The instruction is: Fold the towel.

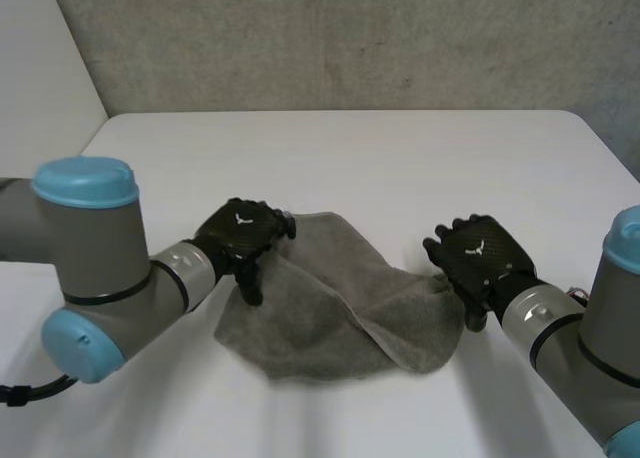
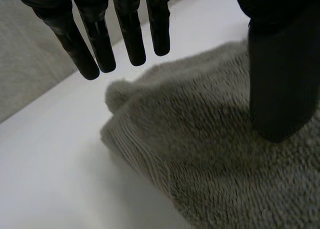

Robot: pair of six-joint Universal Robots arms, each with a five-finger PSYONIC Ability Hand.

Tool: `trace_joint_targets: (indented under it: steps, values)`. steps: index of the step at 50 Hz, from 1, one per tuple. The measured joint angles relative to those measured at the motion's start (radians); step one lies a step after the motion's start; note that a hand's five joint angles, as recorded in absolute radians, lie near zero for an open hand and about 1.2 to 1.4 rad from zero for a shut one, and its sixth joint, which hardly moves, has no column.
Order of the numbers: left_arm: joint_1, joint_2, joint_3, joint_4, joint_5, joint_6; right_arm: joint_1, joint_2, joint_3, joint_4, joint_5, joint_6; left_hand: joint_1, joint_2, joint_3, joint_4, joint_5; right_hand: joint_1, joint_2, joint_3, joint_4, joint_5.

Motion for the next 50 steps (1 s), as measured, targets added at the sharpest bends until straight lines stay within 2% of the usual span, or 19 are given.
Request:
trace_joint_targets:
  steps: [5,8,10,12,13,15,18,26,36,39,43,50]
  values:
    - [-0.004,-0.047,0.026,-0.005,-0.014,0.036,-0.017,0.048,0.004,-0.016,0.000,-0.010,0.168,0.157,0.162,0.160,0.157,0.000,0.000,0.000,0.000,0.001]
    - [-0.005,-0.064,0.036,-0.006,-0.026,0.042,-0.025,0.081,-0.003,-0.026,-0.001,-0.012,0.402,0.396,0.407,0.409,0.388,0.024,0.026,0.025,0.026,0.043]
    - [-0.005,-0.072,0.040,-0.006,-0.034,0.042,-0.029,0.100,-0.012,-0.030,-0.001,-0.013,0.691,0.668,0.684,0.691,0.659,0.168,0.185,0.181,0.186,0.208]
    - [-0.005,-0.079,0.044,-0.006,-0.045,0.041,-0.033,0.126,-0.035,-0.033,-0.001,-0.014,0.911,0.933,0.949,0.948,0.914,0.505,0.520,0.507,0.511,0.549]
    - [-0.005,-0.080,0.044,-0.006,-0.047,0.041,-0.034,0.130,-0.042,-0.034,-0.001,-0.014,0.915,0.964,0.984,0.979,0.937,0.584,0.613,0.596,0.601,0.622]
    - [-0.005,-0.081,0.046,-0.005,-0.056,0.040,-0.035,0.149,-0.071,-0.031,-0.001,-0.014,0.917,1.019,1.053,1.035,0.971,0.909,0.928,0.913,0.922,0.954]
    - [-0.006,-0.074,0.056,-0.002,-0.066,0.040,-0.034,0.164,-0.120,-0.028,0.003,-0.013,0.917,1.022,1.061,1.040,0.973,0.973,0.970,1.000,1.012,1.039]
    - [-0.005,0.000,0.196,0.015,-0.141,0.037,-0.030,0.146,-0.336,-0.035,0.016,0.018,0.917,1.022,1.065,1.040,0.975,0.973,0.970,1.000,1.015,1.039]
    - [0.004,0.065,0.602,0.148,-0.401,0.023,-0.032,0.092,-0.712,-0.197,0.090,0.232,0.917,1.032,1.068,1.041,0.975,0.973,0.970,1.001,1.015,1.039]
    - [0.004,0.074,0.648,0.174,-0.443,0.020,-0.033,0.089,-0.757,-0.210,0.102,0.260,0.917,1.032,1.068,1.040,0.975,0.973,0.970,1.001,1.015,1.039]
    - [0.005,0.095,0.638,0.192,-0.469,0.007,-0.034,0.091,-0.790,-0.180,0.108,0.278,0.917,1.032,1.068,1.040,0.975,0.973,0.970,1.001,1.015,1.039]
    - [0.006,0.179,0.367,0.204,-0.440,-0.026,-0.029,0.102,-0.739,-0.047,0.080,0.273,0.917,1.034,1.069,1.040,0.975,0.973,0.970,1.001,1.015,1.042]
